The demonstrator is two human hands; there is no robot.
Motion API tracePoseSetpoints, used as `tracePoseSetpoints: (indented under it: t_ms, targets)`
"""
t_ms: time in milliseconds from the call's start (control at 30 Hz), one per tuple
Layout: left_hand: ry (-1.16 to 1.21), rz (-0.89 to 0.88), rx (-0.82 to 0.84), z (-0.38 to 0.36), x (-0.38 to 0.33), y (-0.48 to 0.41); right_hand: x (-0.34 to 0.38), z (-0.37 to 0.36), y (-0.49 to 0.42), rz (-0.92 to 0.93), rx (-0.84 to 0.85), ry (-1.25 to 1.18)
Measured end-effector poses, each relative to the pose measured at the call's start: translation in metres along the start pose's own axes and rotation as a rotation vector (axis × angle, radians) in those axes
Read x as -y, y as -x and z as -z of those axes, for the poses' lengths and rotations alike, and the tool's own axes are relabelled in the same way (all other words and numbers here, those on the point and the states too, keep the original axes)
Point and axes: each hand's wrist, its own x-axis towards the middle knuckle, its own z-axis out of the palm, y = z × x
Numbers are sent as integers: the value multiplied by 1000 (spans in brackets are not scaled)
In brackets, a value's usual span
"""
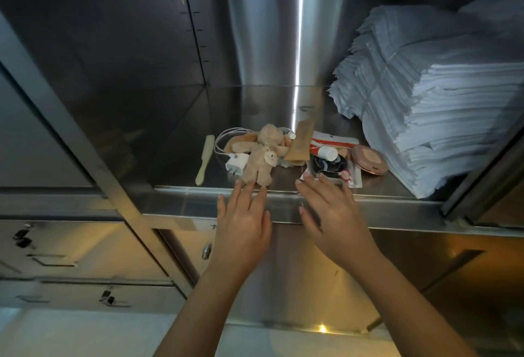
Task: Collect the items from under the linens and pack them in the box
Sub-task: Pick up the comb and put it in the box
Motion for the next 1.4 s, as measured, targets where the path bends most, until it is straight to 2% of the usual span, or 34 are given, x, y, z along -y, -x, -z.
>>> tracePoseSetpoints:
  t_ms: [433, 833, 1200, 1400]
  targets:
    - [-7, 57, -13, 15, 72, -14, 55, -39, -43, 59, -28, -12]
    - [-40, -16, 38, -2, 128, -29, 80, -74, -67, 61, 33, 32]
    - [-108, 14, 197, -16, 142, -55, 80, -82, -74, 77, 35, 34]
    - [-152, -13, 154, -16, 139, -46, 79, -83, -71, 115, 18, 20]
